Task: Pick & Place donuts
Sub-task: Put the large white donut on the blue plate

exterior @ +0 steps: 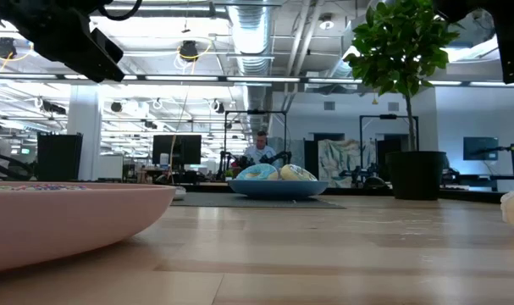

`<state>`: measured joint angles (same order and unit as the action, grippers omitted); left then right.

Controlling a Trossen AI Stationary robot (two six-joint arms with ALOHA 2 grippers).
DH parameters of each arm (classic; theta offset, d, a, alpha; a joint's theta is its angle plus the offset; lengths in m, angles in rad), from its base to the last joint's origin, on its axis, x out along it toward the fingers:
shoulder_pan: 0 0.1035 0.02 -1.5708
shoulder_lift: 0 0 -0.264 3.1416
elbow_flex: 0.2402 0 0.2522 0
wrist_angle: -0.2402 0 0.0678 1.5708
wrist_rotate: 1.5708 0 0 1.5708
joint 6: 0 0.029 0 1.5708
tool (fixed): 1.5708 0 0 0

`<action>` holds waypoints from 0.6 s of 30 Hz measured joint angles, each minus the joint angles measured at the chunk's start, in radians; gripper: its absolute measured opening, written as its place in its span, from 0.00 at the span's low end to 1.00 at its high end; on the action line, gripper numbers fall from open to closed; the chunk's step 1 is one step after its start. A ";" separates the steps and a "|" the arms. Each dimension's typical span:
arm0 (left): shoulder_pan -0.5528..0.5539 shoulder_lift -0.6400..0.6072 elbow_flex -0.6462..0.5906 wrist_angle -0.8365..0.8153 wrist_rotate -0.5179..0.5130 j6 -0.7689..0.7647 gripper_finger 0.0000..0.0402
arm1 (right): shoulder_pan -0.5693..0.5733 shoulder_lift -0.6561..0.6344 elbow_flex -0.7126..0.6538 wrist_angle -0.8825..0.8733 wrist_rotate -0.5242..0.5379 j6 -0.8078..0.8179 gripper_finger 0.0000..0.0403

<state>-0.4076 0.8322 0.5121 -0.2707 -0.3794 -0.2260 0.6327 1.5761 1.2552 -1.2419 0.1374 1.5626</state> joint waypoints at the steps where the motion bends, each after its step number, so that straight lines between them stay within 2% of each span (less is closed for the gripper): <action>1: 0.000 0.000 0.000 0.000 0.000 -0.001 0.00 | 0.000 0.000 0.000 0.000 0.001 0.000 0.58; 18: 0.000 0.000 0.000 0.000 0.002 -0.023 0.00 | 0.002 0.015 -0.001 0.048 0.049 -0.027 0.53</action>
<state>-0.4076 0.8322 0.5121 -0.2703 -0.3771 -0.2493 0.6344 1.5909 1.2546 -1.1936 0.1860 1.5356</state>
